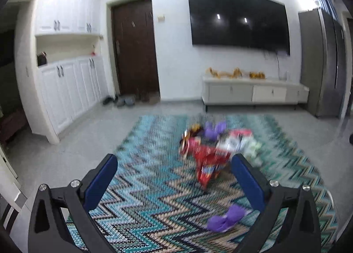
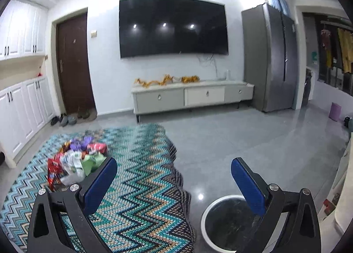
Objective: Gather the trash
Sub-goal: 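Move both tools toward the pile of wrappers on the rug, then grasp the red chip bag with the left tool while the right tool grasps the pink wrapper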
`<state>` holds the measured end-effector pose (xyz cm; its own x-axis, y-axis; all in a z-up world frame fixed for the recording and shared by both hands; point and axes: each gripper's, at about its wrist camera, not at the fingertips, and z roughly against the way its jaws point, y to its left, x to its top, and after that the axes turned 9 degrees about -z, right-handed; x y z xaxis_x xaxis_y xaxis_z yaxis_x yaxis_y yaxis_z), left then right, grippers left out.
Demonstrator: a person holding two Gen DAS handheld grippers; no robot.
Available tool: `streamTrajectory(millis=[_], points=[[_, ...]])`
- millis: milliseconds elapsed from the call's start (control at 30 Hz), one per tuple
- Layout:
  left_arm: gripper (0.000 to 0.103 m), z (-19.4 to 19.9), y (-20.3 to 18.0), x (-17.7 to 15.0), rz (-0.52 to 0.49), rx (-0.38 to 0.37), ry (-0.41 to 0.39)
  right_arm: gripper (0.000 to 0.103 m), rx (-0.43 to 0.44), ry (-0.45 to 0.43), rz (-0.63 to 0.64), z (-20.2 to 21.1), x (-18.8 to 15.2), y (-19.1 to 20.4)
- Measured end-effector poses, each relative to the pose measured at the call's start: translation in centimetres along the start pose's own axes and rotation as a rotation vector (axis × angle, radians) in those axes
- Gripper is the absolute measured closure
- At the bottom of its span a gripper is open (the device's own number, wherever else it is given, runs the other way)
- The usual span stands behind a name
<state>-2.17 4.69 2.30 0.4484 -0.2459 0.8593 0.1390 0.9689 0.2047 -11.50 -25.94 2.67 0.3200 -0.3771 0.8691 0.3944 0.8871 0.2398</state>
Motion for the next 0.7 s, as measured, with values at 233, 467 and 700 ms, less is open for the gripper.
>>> streamTrajectory(millis=[233, 467, 700], points=[[0.006, -6.0, 0.0, -1.6, -0.054, -0.129, 0.117, 0.021, 0.081, 0.171, 0.105, -6.5, -0.8, 3.0], [0.009, -11.3, -0.5, 0.0, -0.089, -0.317, 0.159, 0.037, 0.305, 0.294, 0.191, -12.6, -1.4, 9.7], [0.009, -16.0, -1.6, 1.5, -0.099, -0.401, 0.187, 0.037, 0.41, 0.364, 0.125, -18.9, 0.2, 13.6]])
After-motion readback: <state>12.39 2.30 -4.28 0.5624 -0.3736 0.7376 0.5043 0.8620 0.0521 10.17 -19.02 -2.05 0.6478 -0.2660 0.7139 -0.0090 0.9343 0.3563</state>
